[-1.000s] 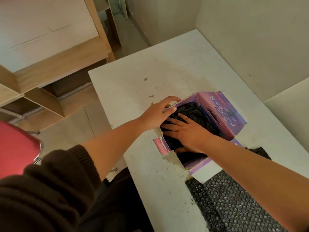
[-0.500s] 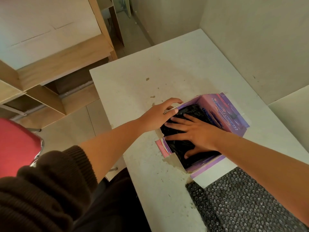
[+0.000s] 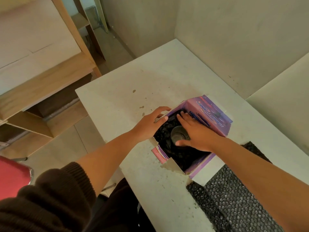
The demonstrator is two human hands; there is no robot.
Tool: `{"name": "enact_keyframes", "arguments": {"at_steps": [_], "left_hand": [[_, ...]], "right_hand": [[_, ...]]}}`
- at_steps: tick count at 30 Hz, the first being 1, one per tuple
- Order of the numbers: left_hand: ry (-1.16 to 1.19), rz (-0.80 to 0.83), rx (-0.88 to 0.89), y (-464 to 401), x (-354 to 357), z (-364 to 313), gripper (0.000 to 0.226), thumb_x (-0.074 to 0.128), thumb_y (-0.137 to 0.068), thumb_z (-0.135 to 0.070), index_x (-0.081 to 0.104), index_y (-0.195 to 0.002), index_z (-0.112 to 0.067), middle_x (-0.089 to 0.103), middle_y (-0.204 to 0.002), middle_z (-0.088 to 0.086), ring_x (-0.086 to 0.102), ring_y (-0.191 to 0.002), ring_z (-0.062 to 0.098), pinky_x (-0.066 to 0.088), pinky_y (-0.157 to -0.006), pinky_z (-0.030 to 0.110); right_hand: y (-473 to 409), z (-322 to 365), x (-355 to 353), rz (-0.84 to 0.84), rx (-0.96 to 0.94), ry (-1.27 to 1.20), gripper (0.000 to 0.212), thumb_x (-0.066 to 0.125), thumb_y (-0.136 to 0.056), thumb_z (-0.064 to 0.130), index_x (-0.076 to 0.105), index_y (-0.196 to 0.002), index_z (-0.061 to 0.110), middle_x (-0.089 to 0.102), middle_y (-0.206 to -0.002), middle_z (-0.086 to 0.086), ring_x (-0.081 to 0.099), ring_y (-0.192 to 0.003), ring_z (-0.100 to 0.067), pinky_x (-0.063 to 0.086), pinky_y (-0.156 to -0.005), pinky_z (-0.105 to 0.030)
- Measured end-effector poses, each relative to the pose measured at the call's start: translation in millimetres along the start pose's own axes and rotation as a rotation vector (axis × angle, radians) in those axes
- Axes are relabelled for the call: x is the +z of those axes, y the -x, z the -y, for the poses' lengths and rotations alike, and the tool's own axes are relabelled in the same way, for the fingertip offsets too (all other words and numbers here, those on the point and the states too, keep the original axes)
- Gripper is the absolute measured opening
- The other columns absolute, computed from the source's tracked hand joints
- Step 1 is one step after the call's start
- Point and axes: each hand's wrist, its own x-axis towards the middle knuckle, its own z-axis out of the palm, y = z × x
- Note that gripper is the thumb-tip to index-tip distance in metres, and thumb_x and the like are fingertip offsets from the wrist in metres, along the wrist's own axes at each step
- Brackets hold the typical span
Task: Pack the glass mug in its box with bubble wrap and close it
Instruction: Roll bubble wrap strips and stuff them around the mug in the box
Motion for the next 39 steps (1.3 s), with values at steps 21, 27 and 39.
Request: {"name": "enact_keyframes", "arguments": {"at_steps": [21,27,39], "left_hand": [[-0.634,-0.164,0.665,-20.4,-17.0,-34.4,0.032,0.062,-0.084,-0.015,0.060,-0.115,-0.011,0.052,-0.124,0.008,0.047,-0.119,0.028,0.043,-0.099,0.044],[-0.440,0.444,0.892,10.4,71.2,-95.2,0.028,0.051,-0.092,-0.013,0.057,-0.120,-0.017,0.053,-0.120,-0.005,0.046,-0.114,0.003,0.030,-0.097,0.009],[-0.556,0.803,0.709,85.7,239.4,-51.2,0.034,0.047,-0.096,-0.019,0.048,-0.130,-0.024,0.046,-0.133,-0.009,0.041,-0.125,0.005,0.029,-0.101,0.013]], "right_hand": [[67.0,61.2,4.9,-0.853,0.551,-0.315,0.028,0.058,-0.089,0.021,0.063,-0.116,0.020,0.065,-0.110,0.001,0.057,-0.105,-0.021,0.046,-0.091,-0.036],[127.0,82.7,55.3,-1.213,0.883,-0.390,0.026,0.057,-0.083,0.012,0.066,-0.106,0.020,0.066,-0.096,0.006,0.058,-0.093,-0.015,0.046,-0.083,-0.030],[278.9,72.9,200.3,-0.997,1.290,-0.517,0.028,0.058,-0.086,0.004,0.066,-0.111,0.014,0.066,-0.111,-0.001,0.058,-0.109,-0.021,0.046,-0.093,-0.035]]}}
